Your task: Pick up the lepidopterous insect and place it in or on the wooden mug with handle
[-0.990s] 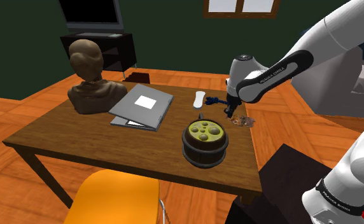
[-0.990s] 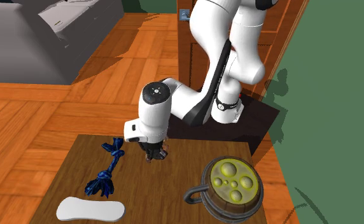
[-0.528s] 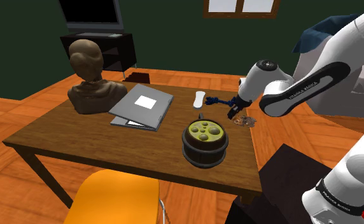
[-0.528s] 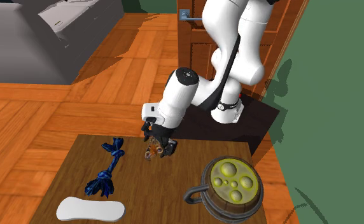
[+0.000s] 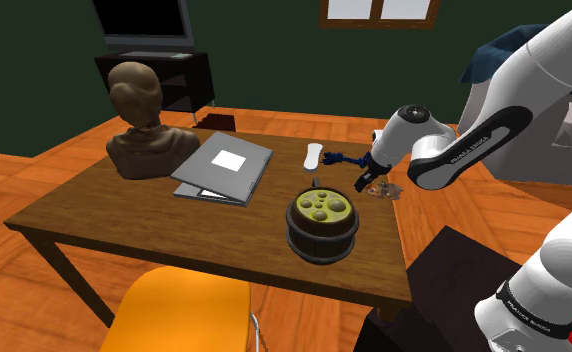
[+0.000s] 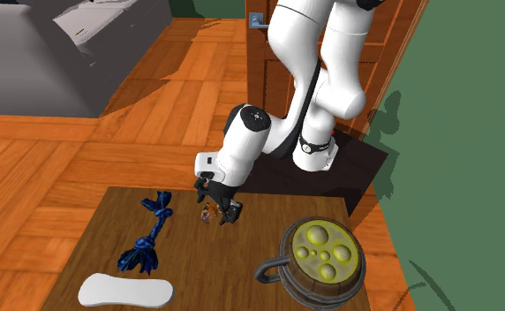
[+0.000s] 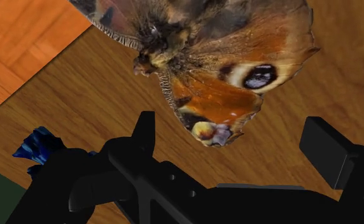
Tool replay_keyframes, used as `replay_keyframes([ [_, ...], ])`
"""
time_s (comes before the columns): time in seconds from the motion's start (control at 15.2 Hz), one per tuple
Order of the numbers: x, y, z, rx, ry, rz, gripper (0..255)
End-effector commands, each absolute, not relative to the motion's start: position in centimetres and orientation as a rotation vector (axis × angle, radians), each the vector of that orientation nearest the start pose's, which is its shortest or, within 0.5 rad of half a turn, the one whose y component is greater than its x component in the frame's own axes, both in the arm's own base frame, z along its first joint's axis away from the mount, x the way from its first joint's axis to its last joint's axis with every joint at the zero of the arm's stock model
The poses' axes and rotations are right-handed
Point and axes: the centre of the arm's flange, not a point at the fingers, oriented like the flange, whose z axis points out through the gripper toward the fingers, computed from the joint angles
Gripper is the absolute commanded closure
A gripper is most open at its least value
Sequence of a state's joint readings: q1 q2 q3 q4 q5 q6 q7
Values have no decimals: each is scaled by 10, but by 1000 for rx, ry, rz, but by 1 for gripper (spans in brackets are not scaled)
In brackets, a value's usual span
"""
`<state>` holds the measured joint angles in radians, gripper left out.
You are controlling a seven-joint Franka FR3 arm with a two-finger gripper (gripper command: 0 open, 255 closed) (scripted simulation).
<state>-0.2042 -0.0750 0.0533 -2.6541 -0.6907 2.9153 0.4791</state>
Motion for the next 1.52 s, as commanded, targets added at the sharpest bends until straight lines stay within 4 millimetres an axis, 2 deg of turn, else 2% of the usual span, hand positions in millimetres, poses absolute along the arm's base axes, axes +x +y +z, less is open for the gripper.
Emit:
replay_keyframes([
  [0.0, 441, -28, 293, -3298, -34, -594, 0],
  [0.26, 441, -28, 293, -3298, -34, -594, 0],
  [0.33, 441, -28, 293, -3298, -34, -594, 255],
  [0.92, 441, -28, 293, -3298, -34, -594, 255],
  [0.99, 441, -28, 293, -3298, -34, -594, 0],
  [1.32, 415, 10, 329, -3370, 512, -459, 0],
  [1.45, 417, 6, 319, -3370, 512, -459, 0],
])
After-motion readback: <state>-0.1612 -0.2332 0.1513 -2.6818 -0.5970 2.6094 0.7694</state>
